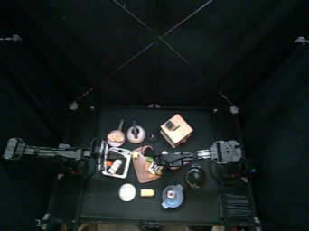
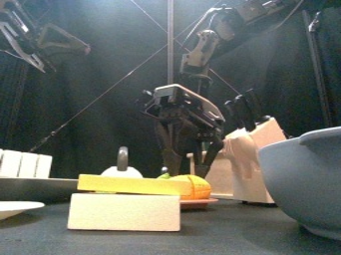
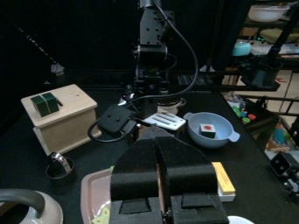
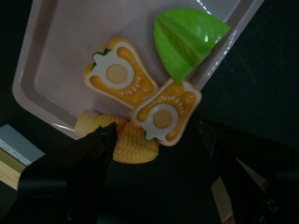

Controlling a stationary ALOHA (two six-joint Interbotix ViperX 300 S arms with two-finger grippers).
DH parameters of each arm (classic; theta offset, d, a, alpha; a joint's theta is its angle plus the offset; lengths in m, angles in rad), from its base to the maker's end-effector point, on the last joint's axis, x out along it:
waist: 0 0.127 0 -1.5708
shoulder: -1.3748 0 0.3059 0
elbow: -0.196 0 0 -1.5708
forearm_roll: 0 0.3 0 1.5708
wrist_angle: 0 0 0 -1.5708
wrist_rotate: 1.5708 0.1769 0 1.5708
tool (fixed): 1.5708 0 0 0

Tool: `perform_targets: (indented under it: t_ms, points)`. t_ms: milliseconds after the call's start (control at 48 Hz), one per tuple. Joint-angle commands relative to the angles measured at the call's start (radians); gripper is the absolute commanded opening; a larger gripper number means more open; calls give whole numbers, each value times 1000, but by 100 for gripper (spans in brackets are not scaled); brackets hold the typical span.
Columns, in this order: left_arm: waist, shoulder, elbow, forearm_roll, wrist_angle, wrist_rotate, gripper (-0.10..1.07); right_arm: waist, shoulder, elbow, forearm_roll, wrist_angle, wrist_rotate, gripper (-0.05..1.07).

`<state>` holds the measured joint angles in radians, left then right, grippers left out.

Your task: Grab squash half

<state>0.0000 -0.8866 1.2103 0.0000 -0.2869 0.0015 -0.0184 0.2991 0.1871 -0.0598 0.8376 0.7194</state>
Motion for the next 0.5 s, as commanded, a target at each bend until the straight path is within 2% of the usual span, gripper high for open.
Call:
perform_targets:
  t_ms: [0,479]
  points:
    - [3,3,-14,2,-3,2,-2,-3,-21,0,2,-25,0,104]
    - [5,3,-11,0,-3,2,-2,-21,-8,31,8,-71,0,104]
